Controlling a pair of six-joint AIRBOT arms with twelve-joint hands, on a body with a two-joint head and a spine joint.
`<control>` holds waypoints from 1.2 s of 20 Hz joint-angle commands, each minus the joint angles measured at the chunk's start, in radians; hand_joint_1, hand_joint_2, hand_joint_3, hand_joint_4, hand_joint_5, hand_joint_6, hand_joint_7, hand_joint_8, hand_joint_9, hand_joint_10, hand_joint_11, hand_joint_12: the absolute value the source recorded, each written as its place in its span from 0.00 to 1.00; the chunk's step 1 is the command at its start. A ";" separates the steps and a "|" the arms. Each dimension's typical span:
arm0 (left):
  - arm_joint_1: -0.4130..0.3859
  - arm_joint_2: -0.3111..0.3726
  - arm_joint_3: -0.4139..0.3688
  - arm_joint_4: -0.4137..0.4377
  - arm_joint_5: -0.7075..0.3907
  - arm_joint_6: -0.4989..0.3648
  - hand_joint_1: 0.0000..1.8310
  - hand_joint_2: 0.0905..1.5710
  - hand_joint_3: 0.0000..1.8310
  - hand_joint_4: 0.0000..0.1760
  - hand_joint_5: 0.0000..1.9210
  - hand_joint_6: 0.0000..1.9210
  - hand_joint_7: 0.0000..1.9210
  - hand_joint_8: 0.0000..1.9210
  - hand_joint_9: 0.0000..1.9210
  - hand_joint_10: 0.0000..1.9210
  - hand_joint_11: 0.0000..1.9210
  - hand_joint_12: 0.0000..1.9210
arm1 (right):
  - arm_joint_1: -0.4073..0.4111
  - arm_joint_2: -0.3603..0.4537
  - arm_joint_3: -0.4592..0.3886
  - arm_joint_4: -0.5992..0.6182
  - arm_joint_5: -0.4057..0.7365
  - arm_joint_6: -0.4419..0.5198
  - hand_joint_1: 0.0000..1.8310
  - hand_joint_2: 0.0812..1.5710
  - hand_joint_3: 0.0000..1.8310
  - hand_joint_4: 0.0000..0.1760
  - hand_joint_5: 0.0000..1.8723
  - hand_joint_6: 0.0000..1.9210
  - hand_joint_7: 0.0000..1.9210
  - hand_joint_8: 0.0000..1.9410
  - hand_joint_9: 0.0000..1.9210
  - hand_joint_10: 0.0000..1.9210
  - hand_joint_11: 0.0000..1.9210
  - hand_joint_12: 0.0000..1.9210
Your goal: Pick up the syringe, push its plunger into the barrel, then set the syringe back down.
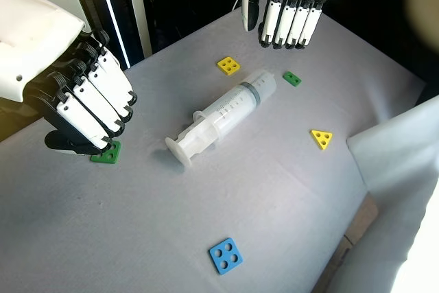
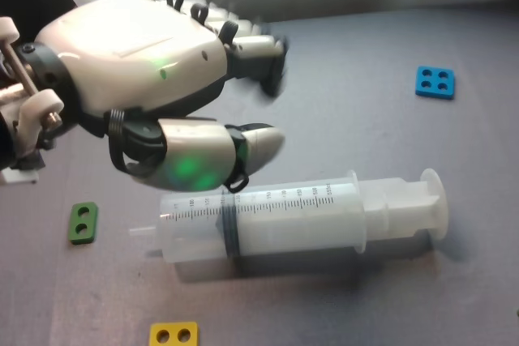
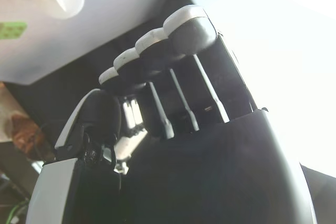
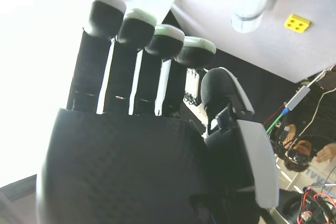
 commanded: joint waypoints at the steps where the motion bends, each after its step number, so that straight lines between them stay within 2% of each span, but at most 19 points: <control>1: -0.014 0.001 -0.002 0.010 -0.105 0.003 0.00 0.90 0.03 0.00 0.11 0.00 0.09 0.00 0.07 0.00 0.00 0.16 | 0.014 0.002 -0.003 0.028 -0.027 0.000 0.00 0.89 0.05 0.00 0.08 0.00 0.06 0.00 0.05 0.00 0.00 0.17; 5: -0.017 0.005 -0.001 0.009 -0.105 0.006 0.00 0.91 0.02 0.00 0.11 0.00 0.09 0.00 0.07 0.00 0.00 0.17 | 0.014 0.002 -0.004 0.028 -0.027 0.000 0.00 0.90 0.02 0.00 0.09 0.00 0.07 0.00 0.05 0.00 0.00 0.20; 7: -0.018 0.005 -0.001 0.008 -0.105 0.008 0.00 0.91 0.01 0.00 0.11 0.00 0.09 0.00 0.07 0.00 0.00 0.18 | 0.014 0.002 -0.005 0.027 -0.027 0.000 0.00 0.91 0.01 0.00 0.08 0.00 0.06 0.00 0.04 0.00 0.00 0.15; 9: -0.019 0.005 -0.002 -0.002 -0.105 0.013 0.00 0.92 0.01 0.00 0.11 0.00 0.10 0.00 0.08 0.00 0.00 0.18 | 0.014 0.002 -0.006 0.027 -0.027 0.000 0.00 0.90 0.01 0.00 0.08 0.00 0.06 0.00 0.04 0.00 0.00 0.16; 12: -0.018 0.003 -0.011 -0.133 -0.110 0.135 0.00 0.90 0.00 0.00 0.11 0.00 0.09 0.00 0.06 0.00 0.00 0.14 | 0.014 0.002 -0.006 0.027 -0.026 0.000 0.00 0.91 0.01 0.00 0.08 0.00 0.07 0.00 0.05 0.00 0.00 0.19; 14: 0.013 0.000 -0.019 -0.205 -0.159 0.201 0.00 0.83 0.00 0.00 0.10 0.00 0.08 0.00 0.06 0.00 0.00 0.12 | 0.014 0.002 -0.006 0.027 -0.026 0.000 0.00 0.92 0.01 0.00 0.09 0.00 0.06 0.00 0.05 0.00 0.00 0.19; 16: 0.088 -0.002 -0.039 -0.223 -0.283 0.194 0.00 0.79 0.00 0.00 0.11 0.00 0.09 0.00 0.06 0.00 0.00 0.14 | 0.015 0.002 -0.006 0.027 -0.026 0.000 0.00 0.92 0.01 0.00 0.09 0.00 0.06 0.00 0.04 0.00 0.00 0.17; 18: 0.132 -0.021 -0.046 -0.244 -0.328 0.201 0.00 0.75 0.00 0.00 0.10 0.00 0.08 0.00 0.06 0.00 0.00 0.14 | 0.015 0.002 -0.006 0.027 -0.025 0.000 0.00 0.92 0.00 0.00 0.09 0.00 0.08 0.00 0.05 0.00 0.00 0.19; 20: 0.144 -0.055 -0.047 -0.290 -0.343 0.253 0.00 0.70 0.00 0.00 0.09 0.00 0.07 0.00 0.05 0.00 0.00 0.10 | 0.015 0.003 -0.007 0.027 -0.025 0.000 0.00 0.92 0.00 0.00 0.09 0.00 0.07 0.00 0.05 0.00 0.00 0.17; 22: 0.149 -0.104 -0.044 -0.357 -0.360 0.318 0.01 0.67 0.00 0.00 0.08 0.00 0.07 0.00 0.05 0.00 0.00 0.12 | 0.015 0.003 -0.007 0.027 -0.025 0.000 0.00 0.92 0.00 0.00 0.10 0.00 0.07 0.00 0.05 0.00 0.00 0.19; 24: 0.174 -0.161 -0.042 -0.400 -0.427 0.345 0.05 0.63 0.00 0.00 0.08 0.00 0.07 0.00 0.05 0.00 0.00 0.13 | 0.015 0.003 -0.007 0.027 -0.025 0.000 0.00 0.92 0.00 0.00 0.10 0.00 0.07 0.00 0.05 0.00 0.00 0.19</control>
